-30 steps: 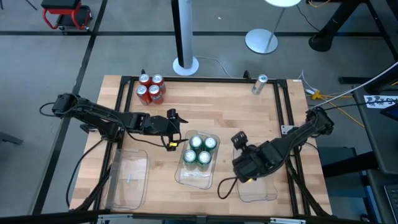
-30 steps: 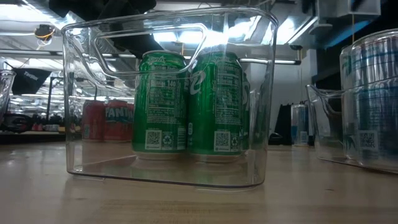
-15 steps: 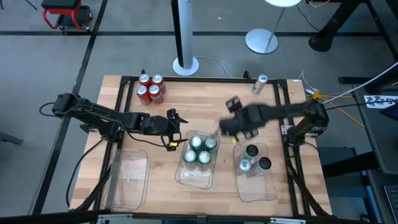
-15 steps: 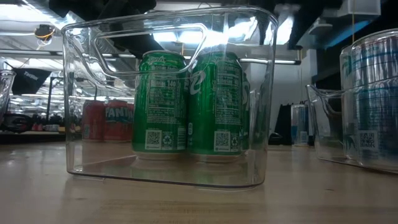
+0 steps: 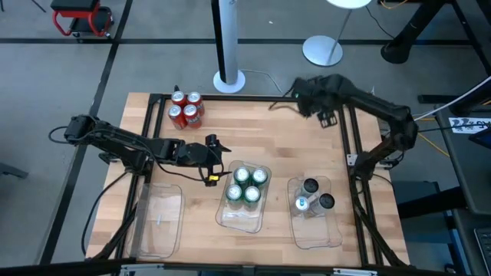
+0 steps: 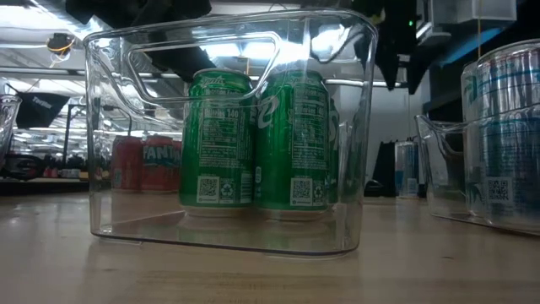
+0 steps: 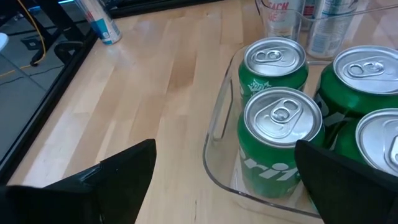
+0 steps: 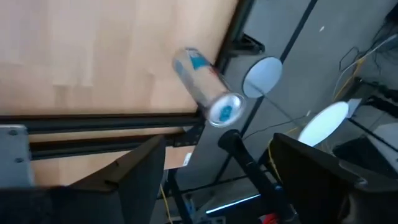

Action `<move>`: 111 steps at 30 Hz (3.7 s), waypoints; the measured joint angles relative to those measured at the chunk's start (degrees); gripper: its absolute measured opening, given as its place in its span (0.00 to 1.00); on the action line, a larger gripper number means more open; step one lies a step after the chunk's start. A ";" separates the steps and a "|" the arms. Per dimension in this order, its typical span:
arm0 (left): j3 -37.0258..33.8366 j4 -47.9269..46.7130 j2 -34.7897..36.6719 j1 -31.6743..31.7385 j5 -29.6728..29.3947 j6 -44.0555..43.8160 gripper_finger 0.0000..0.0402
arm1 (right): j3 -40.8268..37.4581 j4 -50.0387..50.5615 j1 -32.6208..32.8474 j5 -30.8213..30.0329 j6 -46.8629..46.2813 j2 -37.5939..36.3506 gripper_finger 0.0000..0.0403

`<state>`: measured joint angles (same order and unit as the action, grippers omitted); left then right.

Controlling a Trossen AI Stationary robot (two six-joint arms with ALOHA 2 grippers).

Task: Sort soda cans
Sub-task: Put the blue soda can into the right transparent bin

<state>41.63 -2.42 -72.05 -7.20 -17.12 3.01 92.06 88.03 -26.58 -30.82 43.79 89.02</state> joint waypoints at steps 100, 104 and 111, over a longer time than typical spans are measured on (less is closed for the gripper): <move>0.00 0.07 0.00 0.07 -0.01 1.49 0.92 | -19.82 -32.87 -36.51 32.63 21.09 -1.35 0.74; 0.00 0.07 0.01 0.07 -0.02 1.49 0.92 | -20.64 -35.83 -36.53 32.54 21.09 -0.78 0.74; 0.00 0.07 0.00 0.07 -0.02 1.49 0.92 | -21.19 -36.67 -36.48 32.96 21.15 0.36 0.74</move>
<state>41.63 -2.35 -72.05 -7.14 -17.15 4.49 70.87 51.36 -63.07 2.13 64.94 89.38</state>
